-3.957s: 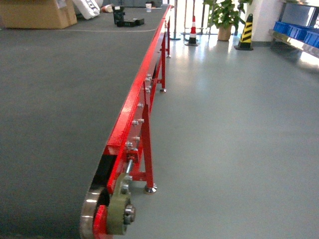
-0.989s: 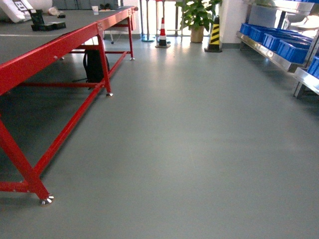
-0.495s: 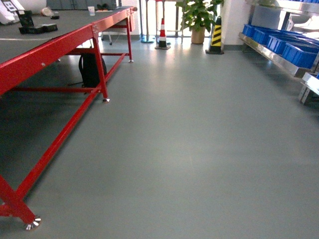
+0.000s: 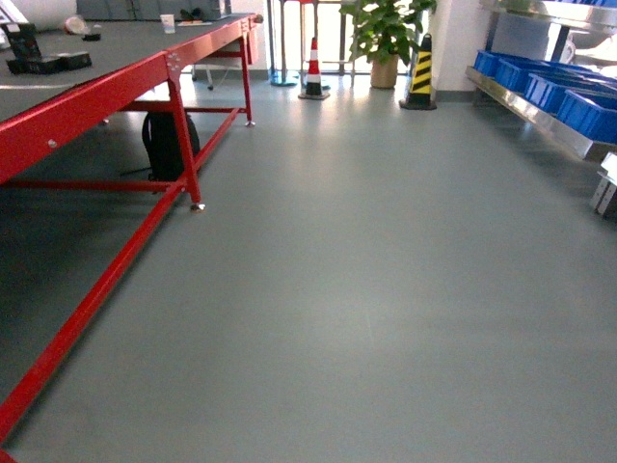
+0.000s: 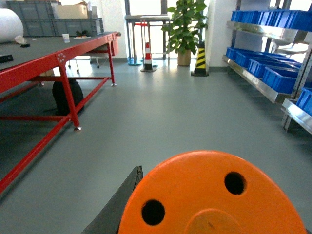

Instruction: Sort blue parts and orange caps into right shelf containers

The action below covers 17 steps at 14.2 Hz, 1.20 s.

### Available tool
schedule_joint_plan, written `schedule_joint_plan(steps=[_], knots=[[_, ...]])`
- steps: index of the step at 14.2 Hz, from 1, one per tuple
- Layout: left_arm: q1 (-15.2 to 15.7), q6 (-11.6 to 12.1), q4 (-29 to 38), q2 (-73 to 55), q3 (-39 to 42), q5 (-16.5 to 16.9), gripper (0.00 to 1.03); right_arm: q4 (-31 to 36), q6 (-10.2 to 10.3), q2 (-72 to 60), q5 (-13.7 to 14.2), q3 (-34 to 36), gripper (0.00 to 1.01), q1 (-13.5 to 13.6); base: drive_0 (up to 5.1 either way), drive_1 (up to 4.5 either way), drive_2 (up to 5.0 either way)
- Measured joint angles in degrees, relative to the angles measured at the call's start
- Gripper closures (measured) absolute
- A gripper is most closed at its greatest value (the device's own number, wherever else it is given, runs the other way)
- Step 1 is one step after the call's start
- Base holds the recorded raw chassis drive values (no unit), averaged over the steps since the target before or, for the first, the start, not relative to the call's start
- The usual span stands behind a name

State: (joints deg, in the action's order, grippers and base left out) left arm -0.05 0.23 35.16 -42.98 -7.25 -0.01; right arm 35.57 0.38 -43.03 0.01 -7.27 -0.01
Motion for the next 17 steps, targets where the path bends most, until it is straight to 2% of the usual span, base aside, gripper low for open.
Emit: schedule_joint_plan(steps=[17], knots=[[0.00, 0.00, 0.04, -0.04, 0.02, 0.00, 0.58, -0.33, 0.00, 0.00, 0.00, 0.07, 0.58, 0.00, 0.1, 4.42, -4.2]])
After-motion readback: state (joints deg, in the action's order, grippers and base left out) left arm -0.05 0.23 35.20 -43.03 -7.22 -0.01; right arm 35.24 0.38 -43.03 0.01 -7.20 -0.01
